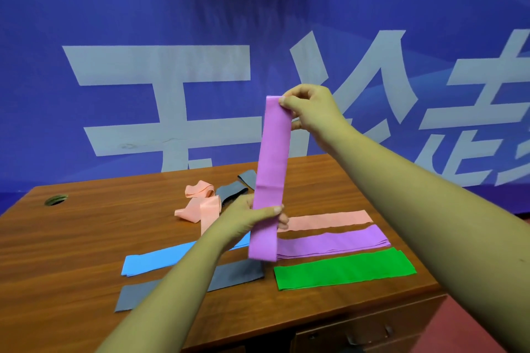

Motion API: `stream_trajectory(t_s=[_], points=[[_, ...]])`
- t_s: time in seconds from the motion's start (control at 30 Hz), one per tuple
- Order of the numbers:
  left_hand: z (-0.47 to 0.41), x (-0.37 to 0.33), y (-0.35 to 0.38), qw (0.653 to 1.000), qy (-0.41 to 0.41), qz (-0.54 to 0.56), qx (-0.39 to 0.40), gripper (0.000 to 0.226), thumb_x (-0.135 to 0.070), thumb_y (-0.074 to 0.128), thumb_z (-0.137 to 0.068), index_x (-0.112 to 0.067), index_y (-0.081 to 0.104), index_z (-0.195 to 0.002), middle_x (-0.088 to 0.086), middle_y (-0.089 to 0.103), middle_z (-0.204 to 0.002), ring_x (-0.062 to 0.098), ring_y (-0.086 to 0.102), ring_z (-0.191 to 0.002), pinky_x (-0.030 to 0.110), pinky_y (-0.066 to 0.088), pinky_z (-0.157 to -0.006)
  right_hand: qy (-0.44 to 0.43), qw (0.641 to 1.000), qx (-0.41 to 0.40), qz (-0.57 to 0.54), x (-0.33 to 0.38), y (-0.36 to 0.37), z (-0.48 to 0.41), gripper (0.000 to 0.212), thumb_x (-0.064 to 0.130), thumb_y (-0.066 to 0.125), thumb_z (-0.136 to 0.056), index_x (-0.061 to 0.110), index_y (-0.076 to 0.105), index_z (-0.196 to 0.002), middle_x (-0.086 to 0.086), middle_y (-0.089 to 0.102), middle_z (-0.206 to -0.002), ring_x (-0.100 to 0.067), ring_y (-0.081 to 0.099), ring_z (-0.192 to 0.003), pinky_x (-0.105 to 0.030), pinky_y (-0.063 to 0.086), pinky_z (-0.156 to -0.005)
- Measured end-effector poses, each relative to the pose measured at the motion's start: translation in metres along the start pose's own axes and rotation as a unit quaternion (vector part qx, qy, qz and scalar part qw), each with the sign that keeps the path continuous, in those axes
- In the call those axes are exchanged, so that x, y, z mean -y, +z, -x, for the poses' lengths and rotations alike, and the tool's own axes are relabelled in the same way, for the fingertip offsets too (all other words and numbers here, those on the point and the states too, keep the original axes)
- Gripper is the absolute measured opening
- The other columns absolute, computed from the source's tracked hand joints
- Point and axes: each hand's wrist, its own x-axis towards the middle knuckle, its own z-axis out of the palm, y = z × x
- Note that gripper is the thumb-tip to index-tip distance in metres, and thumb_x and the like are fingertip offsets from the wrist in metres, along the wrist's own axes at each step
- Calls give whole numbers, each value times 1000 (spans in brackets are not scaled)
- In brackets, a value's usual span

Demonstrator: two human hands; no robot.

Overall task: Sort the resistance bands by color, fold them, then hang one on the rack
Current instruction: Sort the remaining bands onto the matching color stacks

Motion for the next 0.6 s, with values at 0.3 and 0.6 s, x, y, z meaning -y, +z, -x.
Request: stream_trajectory(t_s=[0.3, 0.6], points=[[17, 28, -24, 994, -102, 47, -18, 36, -15, 68, -88, -2, 58, -120, 22, 72, -104, 28, 71, -80, 31, 60, -64, 104, 990, -90, -30, -57, -35, 9, 11, -1, 51, -90, 2, 58, -82, -13, 58, -81, -21, 65, -72, -27, 57, -53], [-5, 44, -44, 983, -101, 40, -148, 20, -5, 66, -89, -6, 67, -109, 23, 71, -104, 32, 72, -84, 27, 60, -60, 288, 942, -151, -77, -151, -93, 35, 11, -2, 65, -88, 5, 64, -79, -18, 69, -88, -18, 70, -67, -23, 58, -50]])
